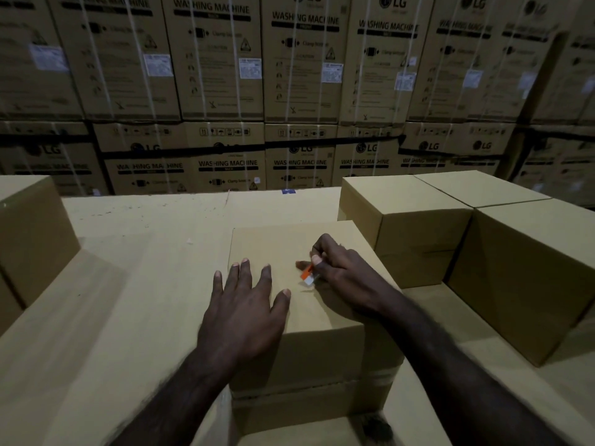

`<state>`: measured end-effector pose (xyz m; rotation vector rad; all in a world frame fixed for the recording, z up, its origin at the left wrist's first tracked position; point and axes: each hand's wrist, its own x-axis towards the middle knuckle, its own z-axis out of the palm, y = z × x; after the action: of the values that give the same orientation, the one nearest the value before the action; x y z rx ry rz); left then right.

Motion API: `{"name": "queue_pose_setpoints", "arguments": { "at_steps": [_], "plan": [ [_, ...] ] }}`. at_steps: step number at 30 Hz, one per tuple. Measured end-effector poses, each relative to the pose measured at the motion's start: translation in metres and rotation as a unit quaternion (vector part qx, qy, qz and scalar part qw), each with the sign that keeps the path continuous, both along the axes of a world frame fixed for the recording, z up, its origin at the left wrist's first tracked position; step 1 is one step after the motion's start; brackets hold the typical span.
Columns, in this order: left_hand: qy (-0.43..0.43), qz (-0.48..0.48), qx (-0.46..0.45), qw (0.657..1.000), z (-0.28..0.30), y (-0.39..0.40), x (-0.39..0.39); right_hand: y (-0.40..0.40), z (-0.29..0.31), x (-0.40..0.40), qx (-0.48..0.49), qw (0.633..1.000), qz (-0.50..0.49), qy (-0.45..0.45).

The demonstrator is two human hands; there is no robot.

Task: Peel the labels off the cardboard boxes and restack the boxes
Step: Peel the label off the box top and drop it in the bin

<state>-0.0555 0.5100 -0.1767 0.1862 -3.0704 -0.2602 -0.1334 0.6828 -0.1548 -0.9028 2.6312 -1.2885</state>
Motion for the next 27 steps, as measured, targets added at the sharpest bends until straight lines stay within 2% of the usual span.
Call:
{"name": "queue_pose_setpoints", "arguments": {
  "at_steps": [3, 8, 11, 16, 22, 27],
  "plan": [
    [-0.001, -0.004, 0.003, 1.000, 0.0001, -0.0005, 0.0000, 0.0018, 0.0015, -0.0020, -0.026, 1.000, 0.001, -0.013],
    [0.005, -0.004, -0.001, 1.000, -0.0014, -0.0008, -0.0009, 0.0012, 0.0018, -0.0016, -0.012, 0.998, -0.041, 0.045],
    [0.008, -0.003, -0.003, 1.000, -0.0022, -0.0017, -0.0014, -0.0008, 0.0000, -0.0015, -0.005, 1.000, -0.013, 0.025],
    [0.010, 0.000, -0.007, 1.000, -0.0032, -0.0010, -0.0037, 0.0056, 0.0014, -0.0036, -0.059, 0.998, 0.003, -0.029],
    [0.014, 0.004, -0.001, 1.000, -0.0024, -0.0005, -0.0038, 0.0030, -0.0016, -0.0033, -0.028, 1.000, -0.003, -0.003],
    [0.031, 0.011, 0.007, 0.999, -0.0008, -0.0001, -0.0021, 0.0076, 0.0014, -0.0038, -0.053, 0.998, -0.020, 0.017]
  ]
}}
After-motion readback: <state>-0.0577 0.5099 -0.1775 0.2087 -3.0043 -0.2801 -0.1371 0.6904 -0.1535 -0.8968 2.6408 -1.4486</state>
